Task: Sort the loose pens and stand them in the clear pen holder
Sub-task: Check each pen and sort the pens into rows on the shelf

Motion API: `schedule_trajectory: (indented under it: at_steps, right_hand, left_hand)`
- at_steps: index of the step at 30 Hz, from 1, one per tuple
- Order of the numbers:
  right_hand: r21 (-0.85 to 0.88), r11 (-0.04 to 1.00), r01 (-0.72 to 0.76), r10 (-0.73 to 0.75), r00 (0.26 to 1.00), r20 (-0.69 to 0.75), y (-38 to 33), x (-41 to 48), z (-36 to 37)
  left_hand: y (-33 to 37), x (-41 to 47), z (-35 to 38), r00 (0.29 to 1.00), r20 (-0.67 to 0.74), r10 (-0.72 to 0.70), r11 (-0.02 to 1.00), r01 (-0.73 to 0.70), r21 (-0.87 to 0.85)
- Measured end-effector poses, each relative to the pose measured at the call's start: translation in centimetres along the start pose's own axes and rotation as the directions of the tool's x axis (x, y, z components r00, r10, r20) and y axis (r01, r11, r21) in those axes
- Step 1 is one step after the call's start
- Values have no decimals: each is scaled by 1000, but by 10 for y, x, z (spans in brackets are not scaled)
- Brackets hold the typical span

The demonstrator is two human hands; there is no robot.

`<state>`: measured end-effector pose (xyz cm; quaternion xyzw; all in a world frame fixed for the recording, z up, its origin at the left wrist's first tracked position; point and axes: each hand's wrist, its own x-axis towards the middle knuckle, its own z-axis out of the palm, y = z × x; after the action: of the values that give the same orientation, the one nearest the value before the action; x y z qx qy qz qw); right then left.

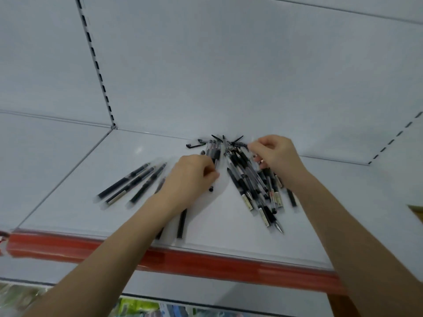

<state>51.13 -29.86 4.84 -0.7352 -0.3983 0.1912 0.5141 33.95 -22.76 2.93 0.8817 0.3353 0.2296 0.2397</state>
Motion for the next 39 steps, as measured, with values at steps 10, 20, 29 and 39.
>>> schedule_trajectory:
  at_steps: [10,20,29,39]
  right_hand:
    - [39,999,-35,38,997,-66,22,-38,-36]
    - [56,995,-82,86,993,-79,28,-47,-37]
    - [54,995,-84,87,995,-53,26,-47,-37]
    - [230,970,-85,87,996,0,14,-42,-30]
  left_hand:
    - [40,17,46,984,177,-26,962,-23,271]
    - [35,21,45,956,288,58,988,-97,124]
    - [34,17,40,943,332,11,973,-87,213]
    - [30,1,22,974,206,-97,993,108,-44]
